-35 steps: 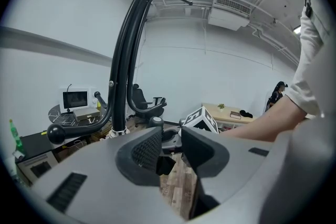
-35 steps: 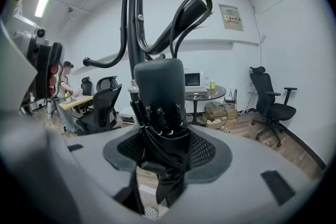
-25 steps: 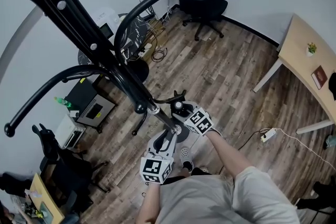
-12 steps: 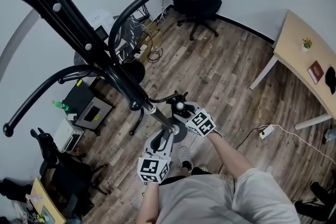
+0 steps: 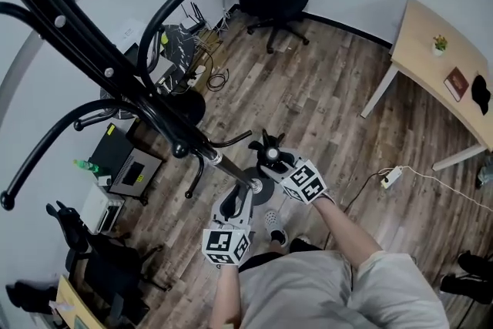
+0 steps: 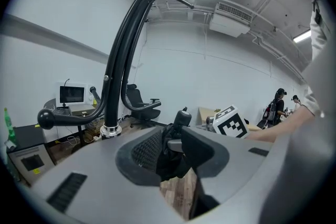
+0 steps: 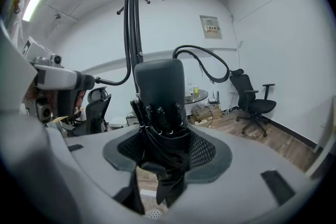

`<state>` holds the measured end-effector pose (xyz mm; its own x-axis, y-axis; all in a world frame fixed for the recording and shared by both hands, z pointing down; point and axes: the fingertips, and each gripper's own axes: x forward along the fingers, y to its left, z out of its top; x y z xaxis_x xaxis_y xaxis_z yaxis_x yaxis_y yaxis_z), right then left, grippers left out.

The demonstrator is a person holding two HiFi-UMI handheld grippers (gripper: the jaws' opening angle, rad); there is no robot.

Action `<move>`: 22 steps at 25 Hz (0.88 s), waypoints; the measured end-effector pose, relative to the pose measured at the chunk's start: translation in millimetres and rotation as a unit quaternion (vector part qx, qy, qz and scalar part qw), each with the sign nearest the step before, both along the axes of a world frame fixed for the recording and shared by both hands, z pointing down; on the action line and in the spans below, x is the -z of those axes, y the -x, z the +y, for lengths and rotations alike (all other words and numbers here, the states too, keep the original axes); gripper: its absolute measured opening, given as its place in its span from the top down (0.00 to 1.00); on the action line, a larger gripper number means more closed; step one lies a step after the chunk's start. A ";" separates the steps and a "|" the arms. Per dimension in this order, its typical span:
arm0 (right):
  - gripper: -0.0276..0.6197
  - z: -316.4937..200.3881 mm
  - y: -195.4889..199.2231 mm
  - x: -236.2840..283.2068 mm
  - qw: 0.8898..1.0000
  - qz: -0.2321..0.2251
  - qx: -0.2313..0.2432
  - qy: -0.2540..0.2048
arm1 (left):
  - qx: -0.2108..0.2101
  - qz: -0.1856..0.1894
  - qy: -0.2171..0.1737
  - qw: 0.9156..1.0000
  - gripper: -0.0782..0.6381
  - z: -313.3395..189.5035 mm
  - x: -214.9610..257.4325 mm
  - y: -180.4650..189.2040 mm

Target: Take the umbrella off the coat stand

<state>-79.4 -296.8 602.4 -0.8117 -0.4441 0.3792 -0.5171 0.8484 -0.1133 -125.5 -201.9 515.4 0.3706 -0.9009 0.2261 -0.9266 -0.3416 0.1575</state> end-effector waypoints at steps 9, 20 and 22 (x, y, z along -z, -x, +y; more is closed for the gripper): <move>0.60 30.3 -50.8 20.1 0.999 -0.029 -0.031 0.006 | 0.001 0.001 -0.005 1.000 0.72 8.0 3.8 -15.5; 0.61 69.2 -90.4 43.9 0.997 -0.044 -0.061 -0.002 | 0.001 -0.009 -0.002 1.000 0.72 30.2 2.3 -39.5; 0.61 78.7 -95.1 45.1 0.997 -0.040 -0.063 0.006 | -0.002 -0.014 0.000 1.000 0.72 36.1 -1.1 -45.3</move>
<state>15.7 -218.1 557.2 -0.7778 -0.5401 0.3213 -0.6081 0.7760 -0.1676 -80.2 -165.8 516.5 0.3674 -0.8994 0.2369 -0.9293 -0.3451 0.1313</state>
